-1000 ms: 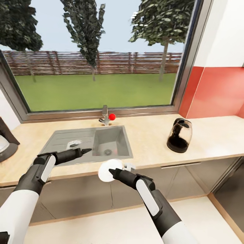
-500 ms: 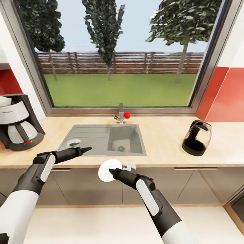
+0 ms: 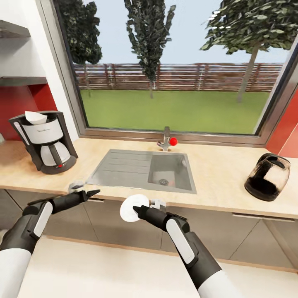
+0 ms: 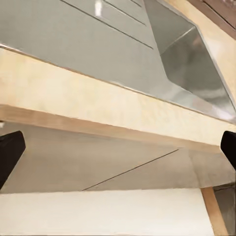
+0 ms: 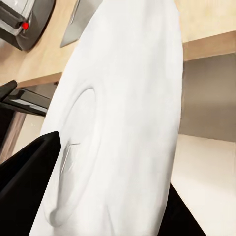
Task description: Set up a coffee station on the kitchen countertop: keep the coffee maker on the countertop, move the bottle of coffee from the kitchen shelf to the counter next to the coffee maker, place a paper coffee filter on top of the coffee maker, put the saucer next to the coffee maker with the coffee cup on the saucer, and place the electric kettle next to the coffee maker.
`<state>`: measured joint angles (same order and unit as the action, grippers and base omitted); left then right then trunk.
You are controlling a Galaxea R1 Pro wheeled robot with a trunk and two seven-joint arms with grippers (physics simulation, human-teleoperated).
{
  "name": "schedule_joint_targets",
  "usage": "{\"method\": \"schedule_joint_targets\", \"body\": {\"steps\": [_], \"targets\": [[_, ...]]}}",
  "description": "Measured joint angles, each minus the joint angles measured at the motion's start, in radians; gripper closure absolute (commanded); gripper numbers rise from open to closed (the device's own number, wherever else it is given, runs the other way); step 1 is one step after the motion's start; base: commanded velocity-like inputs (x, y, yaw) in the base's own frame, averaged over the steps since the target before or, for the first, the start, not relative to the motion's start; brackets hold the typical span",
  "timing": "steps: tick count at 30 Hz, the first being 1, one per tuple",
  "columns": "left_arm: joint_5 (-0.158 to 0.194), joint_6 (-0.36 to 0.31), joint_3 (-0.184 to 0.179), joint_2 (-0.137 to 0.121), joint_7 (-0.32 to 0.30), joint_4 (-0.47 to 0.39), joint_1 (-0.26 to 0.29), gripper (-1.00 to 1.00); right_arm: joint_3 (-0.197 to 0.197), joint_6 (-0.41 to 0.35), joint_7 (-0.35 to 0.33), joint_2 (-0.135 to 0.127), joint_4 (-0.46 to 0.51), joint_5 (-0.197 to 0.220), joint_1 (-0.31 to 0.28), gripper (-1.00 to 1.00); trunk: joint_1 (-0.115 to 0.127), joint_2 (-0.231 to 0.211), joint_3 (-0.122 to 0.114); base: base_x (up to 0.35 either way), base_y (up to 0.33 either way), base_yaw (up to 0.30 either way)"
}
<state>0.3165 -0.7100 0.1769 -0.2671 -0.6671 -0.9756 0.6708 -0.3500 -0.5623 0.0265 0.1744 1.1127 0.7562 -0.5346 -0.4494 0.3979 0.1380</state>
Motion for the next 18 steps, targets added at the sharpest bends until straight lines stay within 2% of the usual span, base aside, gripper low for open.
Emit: {"method": "schedule_joint_targets", "body": {"steps": [1, 2, 5, 6, 7, 8, 10, 13, 14, 16, 18], "targets": [[-0.004, 0.002, 0.027, -0.004, -0.024, 0.002, -0.025, -1.0, 0.0, 0.0, 0.0, 0.0, 0.0, 0.0, 0.0, 1.0, 0.0, 0.0, 0.0, 0.0, 0.0, 0.277], [-0.005, 0.002, 0.04, -0.005, -0.035, 0.004, -0.039, -1.0, 0.0, 0.0, 0.0, 0.0, 0.0, 0.0, 0.0, 1.0, 0.0, 0.0, 0.0, 0.0, 0.0, 0.277], [-0.024, 0.027, 0.086, -0.01, -0.071, 0.009, -0.127, -1.0, 0.0, 0.0, 0.0, 0.0, 0.0, 0.0, 0.0, 1.0, 0.0, 0.0, 0.0, 0.0, 0.0, 0.277], [-0.038, 0.075, 0.099, -0.012, -0.08, 0.01, -0.196, -1.0, 0.0, 0.0, 0.0, 0.0, 0.0, 0.0, 0.0, 1.0, 0.0, 0.0, 0.0, 0.0, 0.0, 0.277], [-0.045, 0.159, 0.107, -0.019, -0.086, 0.011, -0.323, -1.0, -0.001, 0.0, 0.0, 0.0, 0.0, 0.0, 0.0, 1.0, 0.0, 0.0, 0.0, 0.0, 0.0, 0.277], [-0.052, 0.175, 0.108, -0.021, -0.086, 0.013, -0.447, -1.0, -0.001, 0.0, 0.0, 0.0, 0.0, 0.0, 0.0, 1.0, 0.0, 0.0, 0.0, 0.0, 0.0, 0.277], [-0.052, 0.209, 0.11, -0.022, -0.085, 0.017, -0.487, -1.0, -0.001, 0.0, 0.0, 0.0, 0.0, 0.0, 0.0, 1.0, 0.0, 0.0, 0.0, 0.0, 0.0, 0.277], [-0.055, 0.306, 0.111, -0.023, -0.08, 0.022, -0.598, -1.0, 0.0, 0.0, 0.0, 0.0, 0.004, 0.0, 0.0, 1.0, 0.0, 0.0, 0.0, 0.0, 0.0, 0.273], [-0.056, 0.359, 0.112, -0.027, -0.072, 0.024, -0.657, -1.0, 0.0, 0.0, 0.0, 0.0, 0.013, 0.0, 0.0, 1.0, 0.0, 0.0, 0.0, 0.0, 0.0, 0.262], [-0.063, 0.384, 0.111, -0.03, -0.045, 0.028, -0.7, -1.0, 0.001, 0.0, 0.0, 0.0, 0.019, 0.0, 0.0, 1.0, 0.0, 0.0, 0.0, 0.0, 0.0, 0.25], [-0.133, 0.397, 0.109, -0.026, 0.058, 0.062, -0.723, -1.0, 0.001, -0.001, 0.0, 0.0, 0.026, 0.0, 0.0, 1.0, 0.0, 0.0, 0.0, 0.0, 0.0, 0.239]]}}
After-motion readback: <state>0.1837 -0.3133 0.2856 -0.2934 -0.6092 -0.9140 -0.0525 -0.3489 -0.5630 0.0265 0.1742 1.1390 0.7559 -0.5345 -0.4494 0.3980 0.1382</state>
